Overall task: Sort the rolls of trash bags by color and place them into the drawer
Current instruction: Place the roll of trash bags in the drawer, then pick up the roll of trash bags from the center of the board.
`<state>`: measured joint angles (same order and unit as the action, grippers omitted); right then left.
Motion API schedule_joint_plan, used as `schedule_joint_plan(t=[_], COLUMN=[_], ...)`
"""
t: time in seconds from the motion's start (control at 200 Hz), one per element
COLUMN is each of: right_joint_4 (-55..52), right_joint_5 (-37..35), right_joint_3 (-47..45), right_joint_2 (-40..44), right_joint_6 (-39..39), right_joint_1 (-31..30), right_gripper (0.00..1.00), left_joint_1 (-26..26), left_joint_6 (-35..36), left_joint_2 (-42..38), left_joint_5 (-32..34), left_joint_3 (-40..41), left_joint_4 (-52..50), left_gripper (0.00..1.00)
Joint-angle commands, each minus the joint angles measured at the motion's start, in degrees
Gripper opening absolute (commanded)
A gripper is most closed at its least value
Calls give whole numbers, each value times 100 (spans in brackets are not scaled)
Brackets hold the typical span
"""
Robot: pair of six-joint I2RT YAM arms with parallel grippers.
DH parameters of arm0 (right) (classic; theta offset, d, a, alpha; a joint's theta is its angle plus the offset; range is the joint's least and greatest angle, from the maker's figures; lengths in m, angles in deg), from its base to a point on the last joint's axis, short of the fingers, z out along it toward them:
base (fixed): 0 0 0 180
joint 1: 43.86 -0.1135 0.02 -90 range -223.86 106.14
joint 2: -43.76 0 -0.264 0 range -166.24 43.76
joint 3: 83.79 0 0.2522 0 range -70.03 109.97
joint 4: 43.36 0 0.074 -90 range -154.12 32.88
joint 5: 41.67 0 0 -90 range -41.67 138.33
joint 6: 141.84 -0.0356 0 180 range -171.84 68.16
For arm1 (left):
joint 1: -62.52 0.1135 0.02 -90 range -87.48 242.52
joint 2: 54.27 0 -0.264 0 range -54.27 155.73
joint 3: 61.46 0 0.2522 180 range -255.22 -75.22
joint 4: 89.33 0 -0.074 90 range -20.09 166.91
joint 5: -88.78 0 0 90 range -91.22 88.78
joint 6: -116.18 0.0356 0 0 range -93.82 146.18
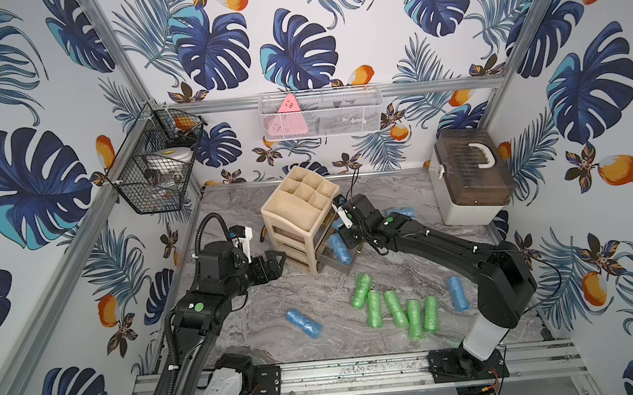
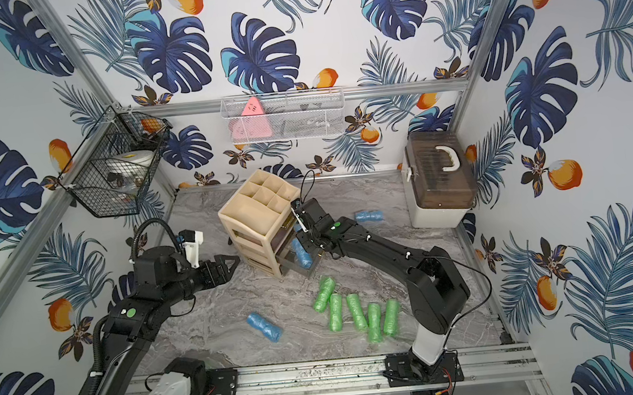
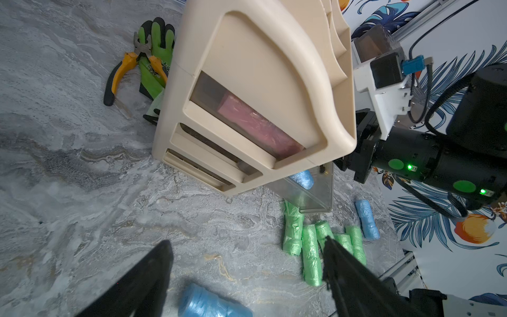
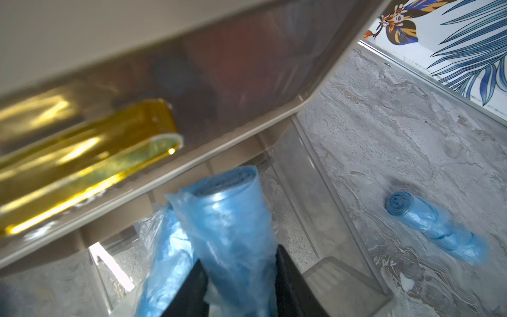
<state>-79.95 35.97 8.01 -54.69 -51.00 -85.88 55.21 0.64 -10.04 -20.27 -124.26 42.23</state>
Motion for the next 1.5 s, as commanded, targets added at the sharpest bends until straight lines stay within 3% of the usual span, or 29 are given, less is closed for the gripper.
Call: schedule_joint_plan(t=[0.0, 0.255, 0.505, 0.786, 1.001, 1.201, 1.496], right_joint_4=[20, -87, -202, -206, -30, 259, 260], right_joint_5=[31, 338, 1440, 1865, 1629, 1552, 1411], right_joint_3=[-43, -71, -294, -732, -951, -956, -631], right_joint_2=[138, 566, 1178, 1524, 1053, 187, -921], right_joint_6=[-60, -220, -617, -898, -1076, -1249, -1404], right_joint_1=[-8, -9, -138, -1043, -2078, -2711, -2924], right_gripper=[47, 49, 47, 44, 47, 53, 49], left_joint_1=[10, 10, 24, 180, 393, 415, 418], left_joint_6=[-14, 39, 117, 103, -400, -680, -841], left_joint_2=[24, 143, 383, 595, 301, -241, -595], left_joint_5=[-31, 53, 172, 243, 138, 526, 935], left_joint_3=[-1, -120, -305, -422, 132, 473, 222], left_joint_4=[165, 181, 187, 125, 329, 44, -503], left_gripper=[89, 90, 90, 90, 90, 90, 92])
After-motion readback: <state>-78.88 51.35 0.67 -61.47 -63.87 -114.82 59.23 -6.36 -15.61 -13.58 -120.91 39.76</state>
